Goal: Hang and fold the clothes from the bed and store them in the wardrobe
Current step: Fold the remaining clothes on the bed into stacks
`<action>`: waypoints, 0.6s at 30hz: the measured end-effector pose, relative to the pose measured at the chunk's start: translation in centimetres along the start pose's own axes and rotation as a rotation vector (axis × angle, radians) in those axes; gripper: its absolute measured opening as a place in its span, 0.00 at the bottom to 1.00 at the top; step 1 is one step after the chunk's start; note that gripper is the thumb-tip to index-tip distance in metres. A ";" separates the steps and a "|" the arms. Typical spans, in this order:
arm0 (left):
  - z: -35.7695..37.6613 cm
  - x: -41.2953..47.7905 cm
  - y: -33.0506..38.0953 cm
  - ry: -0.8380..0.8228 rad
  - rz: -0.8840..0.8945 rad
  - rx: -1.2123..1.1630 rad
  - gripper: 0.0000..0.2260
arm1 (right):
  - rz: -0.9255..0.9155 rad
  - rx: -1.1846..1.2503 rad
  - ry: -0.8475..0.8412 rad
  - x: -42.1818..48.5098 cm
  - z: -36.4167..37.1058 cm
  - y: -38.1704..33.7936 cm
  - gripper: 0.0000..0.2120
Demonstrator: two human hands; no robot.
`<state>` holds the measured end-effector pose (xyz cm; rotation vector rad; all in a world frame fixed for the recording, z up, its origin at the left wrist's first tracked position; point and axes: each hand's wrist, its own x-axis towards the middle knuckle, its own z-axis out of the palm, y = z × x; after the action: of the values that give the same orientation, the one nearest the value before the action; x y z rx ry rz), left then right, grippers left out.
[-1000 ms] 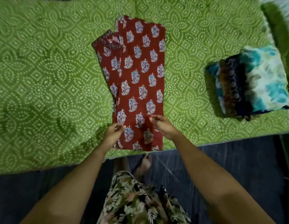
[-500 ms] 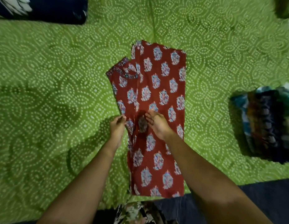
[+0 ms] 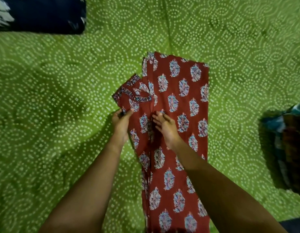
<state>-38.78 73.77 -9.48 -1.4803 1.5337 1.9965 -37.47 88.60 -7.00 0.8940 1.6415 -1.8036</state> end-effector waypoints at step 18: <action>4.2 0.7 2.2 0.356 0.296 0.113 0.15 | -0.004 0.183 0.082 1.4 -1.1 0.2 0.12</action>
<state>-42.95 76.03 -8.95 -1.7169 2.0811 1.8196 -38.11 89.69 -8.25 1.0577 1.5455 -1.9676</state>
